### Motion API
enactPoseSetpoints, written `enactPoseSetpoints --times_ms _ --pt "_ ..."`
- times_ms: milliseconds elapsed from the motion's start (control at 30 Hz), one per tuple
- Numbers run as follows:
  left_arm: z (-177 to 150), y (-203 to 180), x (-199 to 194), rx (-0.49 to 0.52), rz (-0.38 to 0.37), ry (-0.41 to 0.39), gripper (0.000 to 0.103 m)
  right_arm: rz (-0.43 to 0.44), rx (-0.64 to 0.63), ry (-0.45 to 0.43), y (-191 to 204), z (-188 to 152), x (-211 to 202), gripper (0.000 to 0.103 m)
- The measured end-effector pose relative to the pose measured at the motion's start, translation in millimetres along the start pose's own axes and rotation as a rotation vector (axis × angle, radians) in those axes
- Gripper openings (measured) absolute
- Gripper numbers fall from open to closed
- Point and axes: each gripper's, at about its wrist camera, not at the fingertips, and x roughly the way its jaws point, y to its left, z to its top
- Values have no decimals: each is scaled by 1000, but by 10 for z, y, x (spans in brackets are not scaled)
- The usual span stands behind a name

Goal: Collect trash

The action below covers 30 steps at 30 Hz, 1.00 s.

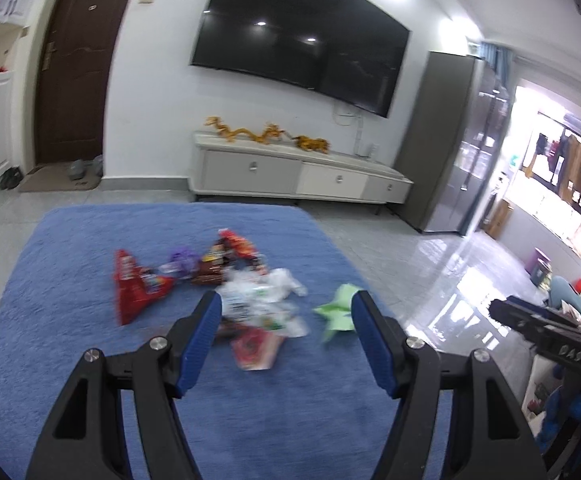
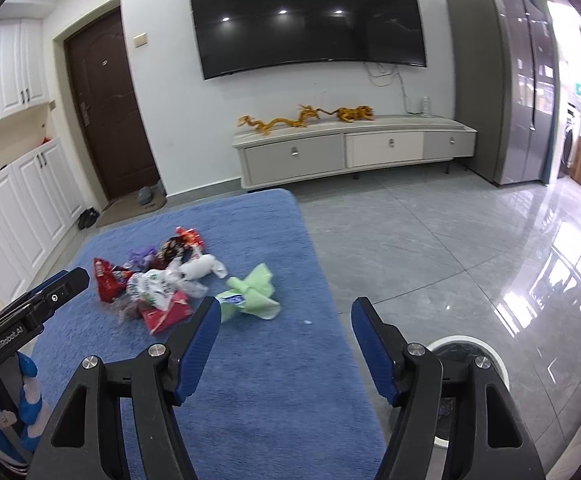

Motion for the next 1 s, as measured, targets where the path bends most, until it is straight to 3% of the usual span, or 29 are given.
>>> enactPoseSetpoints --times_ms 200,367,633,1000 --pt "-73 608 45 -45 122 27 66 38 -25 40 138 13 294 67" --pt "-136 861 141 -60 173 55 66 69 -23 84 140 -2 584 68" --pt "-231 851 543 -46 90 145 66 104 -24 143 101 52 1051 75" --pt "-307 831 1112 21 57 278 66 160 -23 228 110 46 1638 76"
